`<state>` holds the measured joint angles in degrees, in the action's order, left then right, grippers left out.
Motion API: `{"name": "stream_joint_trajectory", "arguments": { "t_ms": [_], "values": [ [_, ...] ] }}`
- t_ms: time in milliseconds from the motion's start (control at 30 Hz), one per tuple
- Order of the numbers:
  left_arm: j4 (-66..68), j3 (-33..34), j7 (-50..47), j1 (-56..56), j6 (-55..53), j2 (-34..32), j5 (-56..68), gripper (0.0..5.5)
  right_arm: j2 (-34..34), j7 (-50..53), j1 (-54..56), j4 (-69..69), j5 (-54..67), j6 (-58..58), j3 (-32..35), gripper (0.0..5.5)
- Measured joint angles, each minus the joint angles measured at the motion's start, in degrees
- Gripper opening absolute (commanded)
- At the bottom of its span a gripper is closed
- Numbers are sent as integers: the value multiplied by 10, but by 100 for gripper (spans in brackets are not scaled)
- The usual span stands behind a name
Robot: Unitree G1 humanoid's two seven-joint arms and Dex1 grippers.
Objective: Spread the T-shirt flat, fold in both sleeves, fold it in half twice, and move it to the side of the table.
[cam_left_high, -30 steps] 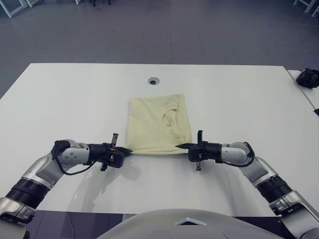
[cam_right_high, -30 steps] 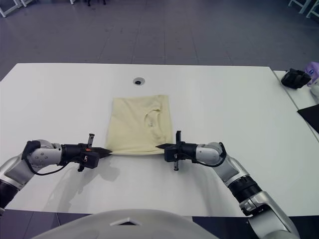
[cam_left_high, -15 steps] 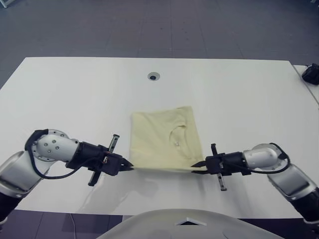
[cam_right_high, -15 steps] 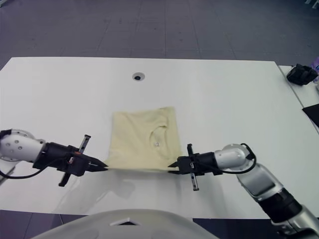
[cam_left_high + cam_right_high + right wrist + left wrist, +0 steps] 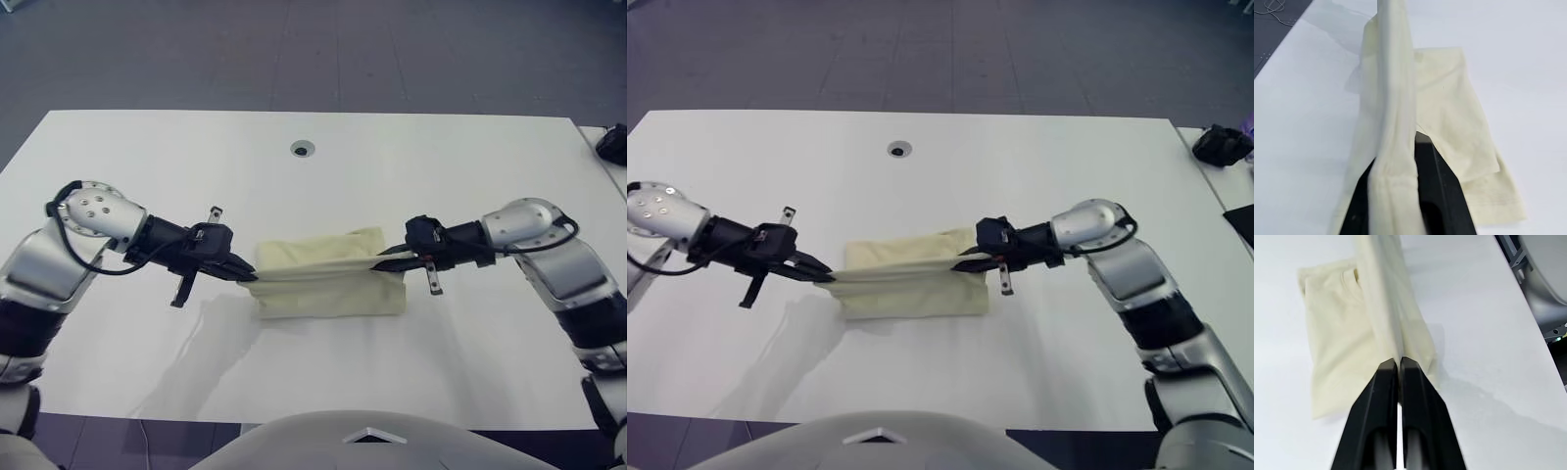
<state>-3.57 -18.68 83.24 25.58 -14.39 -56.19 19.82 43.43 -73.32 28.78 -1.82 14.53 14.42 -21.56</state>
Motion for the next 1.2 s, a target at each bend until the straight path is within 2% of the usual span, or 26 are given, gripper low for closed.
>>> {"name": "stream_joint_trajectory", "arguments": {
  "t_ms": [100,233,433,600,767,900,1033,1200],
  "values": [
    [133,-39,10,51,34,78,-52,0,-45,5,47,-132,-50,-66,-16,3],
    [240,-54,20,97,85,118,-96,0,-89,9,78,-249,-88,-130,-17,3],
    [291,-45,51,134,104,130,-107,0,-108,-3,109,-308,-91,-174,8,3],
    [265,-28,81,146,86,121,-90,0,-103,-49,126,-268,-66,-150,31,3],
    [130,-28,87,125,43,33,-3,0,-33,-139,79,-84,21,-7,47,3],
    [-36,-16,86,22,12,-66,86,0,62,-171,-39,122,118,115,65,3],
    [-173,38,86,-77,-19,-174,169,0,135,-168,-132,283,197,191,105,3],
    [-234,93,85,-141,-24,-238,222,0,165,-150,-173,358,263,240,140,3]
  ]
}}
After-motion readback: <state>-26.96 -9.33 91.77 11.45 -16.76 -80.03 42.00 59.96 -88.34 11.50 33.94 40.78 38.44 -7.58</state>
